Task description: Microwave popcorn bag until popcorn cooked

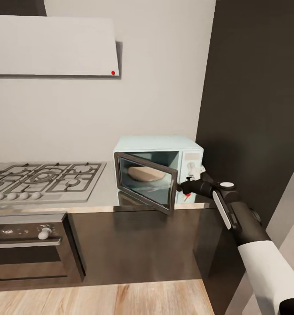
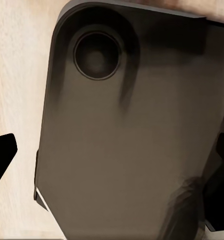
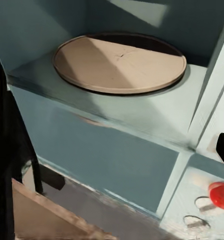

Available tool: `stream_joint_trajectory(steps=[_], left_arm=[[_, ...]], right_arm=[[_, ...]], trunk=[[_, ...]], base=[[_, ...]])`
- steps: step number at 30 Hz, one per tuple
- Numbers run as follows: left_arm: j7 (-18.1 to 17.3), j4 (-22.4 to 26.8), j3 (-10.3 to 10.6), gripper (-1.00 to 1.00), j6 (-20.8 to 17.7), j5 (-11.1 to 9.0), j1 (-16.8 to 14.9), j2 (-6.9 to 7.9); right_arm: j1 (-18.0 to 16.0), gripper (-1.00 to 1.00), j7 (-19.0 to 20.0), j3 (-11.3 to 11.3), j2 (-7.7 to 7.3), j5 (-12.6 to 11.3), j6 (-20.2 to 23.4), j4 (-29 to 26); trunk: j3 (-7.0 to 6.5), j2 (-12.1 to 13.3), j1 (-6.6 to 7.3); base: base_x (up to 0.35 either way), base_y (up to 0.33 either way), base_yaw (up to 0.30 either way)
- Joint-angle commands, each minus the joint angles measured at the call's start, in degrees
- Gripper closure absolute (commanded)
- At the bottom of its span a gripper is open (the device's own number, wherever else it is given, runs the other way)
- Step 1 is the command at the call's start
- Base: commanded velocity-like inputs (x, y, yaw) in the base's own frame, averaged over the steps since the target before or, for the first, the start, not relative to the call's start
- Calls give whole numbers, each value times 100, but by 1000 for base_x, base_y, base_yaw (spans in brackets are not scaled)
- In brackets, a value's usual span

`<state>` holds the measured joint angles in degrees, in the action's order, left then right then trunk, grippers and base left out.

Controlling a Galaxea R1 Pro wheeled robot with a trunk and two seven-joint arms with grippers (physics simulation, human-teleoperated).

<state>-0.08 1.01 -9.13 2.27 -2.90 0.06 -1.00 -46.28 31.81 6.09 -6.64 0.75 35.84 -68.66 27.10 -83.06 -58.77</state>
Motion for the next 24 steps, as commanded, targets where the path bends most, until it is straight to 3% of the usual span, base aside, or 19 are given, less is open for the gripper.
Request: stream_joint_trajectory(steps=[1,5,13,24], left_arm=[[-1,4,-19,-100,10,-28,1,0],[-1,4,-18,-100,10,-26,2,3],[-1,4,-22,-100,10,-26,1,10],[-1,4,-18,-100,10,-26,2,10]], right_arm=[[-4,-100,18,6,-3,-15,44,2],[-4,-100,18,9,-4,-29,78,20],[-4,-100,18,33,69,-39,97,19],[-4,-100,18,113,43,-41,185,19]], trunk=[[5,-3,3],[5,-3,3],[5,-3,3],[5,-3,3]], base=[[-306,42,0],[-240,49,0],[-20,19,0],[0,239,0]])
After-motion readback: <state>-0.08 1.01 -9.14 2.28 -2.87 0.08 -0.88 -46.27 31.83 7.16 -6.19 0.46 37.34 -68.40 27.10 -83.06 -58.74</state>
